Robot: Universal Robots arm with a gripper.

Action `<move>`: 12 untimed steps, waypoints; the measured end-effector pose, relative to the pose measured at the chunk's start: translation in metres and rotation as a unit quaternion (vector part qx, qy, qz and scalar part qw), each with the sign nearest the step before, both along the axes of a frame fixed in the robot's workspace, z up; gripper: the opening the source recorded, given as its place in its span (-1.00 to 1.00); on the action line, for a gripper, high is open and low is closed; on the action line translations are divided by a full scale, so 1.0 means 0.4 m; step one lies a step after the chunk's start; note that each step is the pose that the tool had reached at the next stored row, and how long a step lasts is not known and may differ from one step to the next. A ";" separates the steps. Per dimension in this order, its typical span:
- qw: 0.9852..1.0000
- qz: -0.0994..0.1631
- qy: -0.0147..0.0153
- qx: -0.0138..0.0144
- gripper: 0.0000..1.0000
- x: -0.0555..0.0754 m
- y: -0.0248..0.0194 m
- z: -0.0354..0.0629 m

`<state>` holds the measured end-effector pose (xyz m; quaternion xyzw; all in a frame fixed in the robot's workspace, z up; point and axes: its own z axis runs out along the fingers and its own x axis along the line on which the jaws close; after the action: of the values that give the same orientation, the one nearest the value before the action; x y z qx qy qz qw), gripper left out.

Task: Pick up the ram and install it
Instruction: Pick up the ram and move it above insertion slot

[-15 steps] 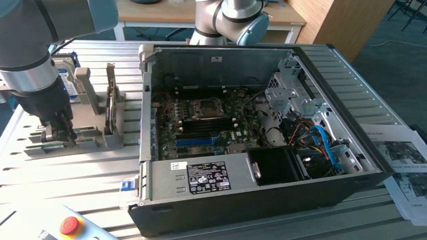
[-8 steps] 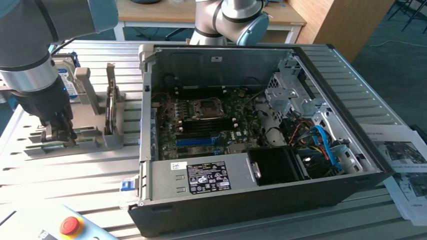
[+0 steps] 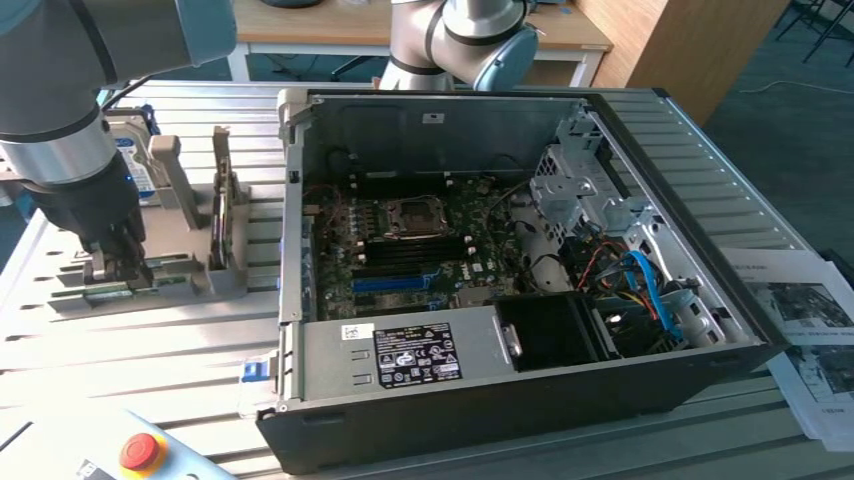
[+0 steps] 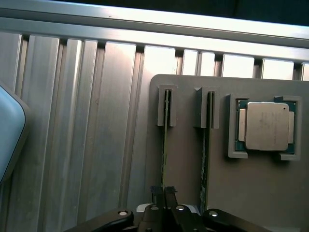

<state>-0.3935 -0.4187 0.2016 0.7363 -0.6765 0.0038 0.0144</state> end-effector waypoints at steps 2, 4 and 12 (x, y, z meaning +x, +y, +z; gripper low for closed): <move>1.000 0.000 0.000 0.000 -0.76 0.000 0.000 0.000; 1.000 0.000 0.000 0.000 -0.76 0.000 0.000 0.000; 1.000 -0.007 0.000 0.000 -0.76 0.000 0.000 0.000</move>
<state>-0.3936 -0.4187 0.2016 0.7315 -0.6816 0.0036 0.0145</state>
